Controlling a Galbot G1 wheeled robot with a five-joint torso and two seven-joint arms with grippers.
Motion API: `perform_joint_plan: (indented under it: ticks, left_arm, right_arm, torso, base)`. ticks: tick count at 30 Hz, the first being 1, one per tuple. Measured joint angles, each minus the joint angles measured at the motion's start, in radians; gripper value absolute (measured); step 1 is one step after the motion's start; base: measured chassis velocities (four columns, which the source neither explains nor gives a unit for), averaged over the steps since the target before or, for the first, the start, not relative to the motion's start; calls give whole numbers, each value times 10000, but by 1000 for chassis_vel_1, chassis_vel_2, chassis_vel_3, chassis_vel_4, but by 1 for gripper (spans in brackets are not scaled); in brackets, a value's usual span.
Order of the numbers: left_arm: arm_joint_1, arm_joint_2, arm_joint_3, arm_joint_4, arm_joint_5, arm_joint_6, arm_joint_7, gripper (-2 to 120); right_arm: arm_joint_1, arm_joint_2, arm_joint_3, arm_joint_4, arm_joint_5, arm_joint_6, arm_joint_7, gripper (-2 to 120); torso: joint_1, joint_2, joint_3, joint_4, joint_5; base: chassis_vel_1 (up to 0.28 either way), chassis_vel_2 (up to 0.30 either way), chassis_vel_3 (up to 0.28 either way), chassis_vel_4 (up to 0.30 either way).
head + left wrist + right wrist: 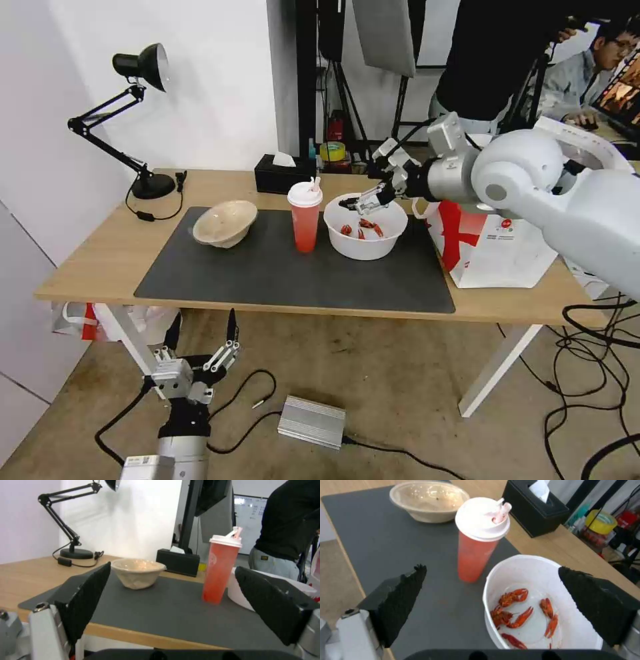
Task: Pick up the trash from the table and place it into the takeout bag.
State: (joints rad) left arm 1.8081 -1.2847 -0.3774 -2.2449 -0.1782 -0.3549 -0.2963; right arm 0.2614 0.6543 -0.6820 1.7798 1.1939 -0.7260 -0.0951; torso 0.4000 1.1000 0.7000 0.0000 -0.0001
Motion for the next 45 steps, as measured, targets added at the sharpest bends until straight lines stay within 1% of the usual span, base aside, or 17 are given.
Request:
perform_joint_plan:
  ticks: [7, 12, 17, 36, 45]
  left_arm:
    - [5, -8, 36, 52, 58, 4, -19, 100]
    - [76, 29, -52, 31, 186, 20, -171, 100]
    - [114, 31, -83, -8, 196, 33, -190, 100]
    - [88, -104, 102, 62, 242, 66, -202, 100]
    - [88, -143, 106, 73, 263, 68, -205, 100]
  right_arm:
    - [-168, 62, -50, -163, -404, 1, -216, 100]
    - [-500, 70, -43, -196, -762, 2, -362, 100]
    - [-828, 70, 18, -180, -908, 3, -386, 100]
    - [-1209, -423, 1, 244, -1041, 16, -845, 100]
    - [-1253, -412, 10, 211, -1100, 17, -896, 100]
  torso:
    - [0, 0, 0, 0, 0]
    - [0, 0, 0, 0, 0]
    - [0, 0, 0, 0, 1]
    - [0, 0, 0, 0, 1]
    - [0, 0, 0, 0, 1]
  base:
    - [0, 0, 0, 0]
    - [0, 0, 0, 0]
    - [0, 0, 0, 0]
    - [0, 0, 0, 0]
    - [0, 0, 0, 0]
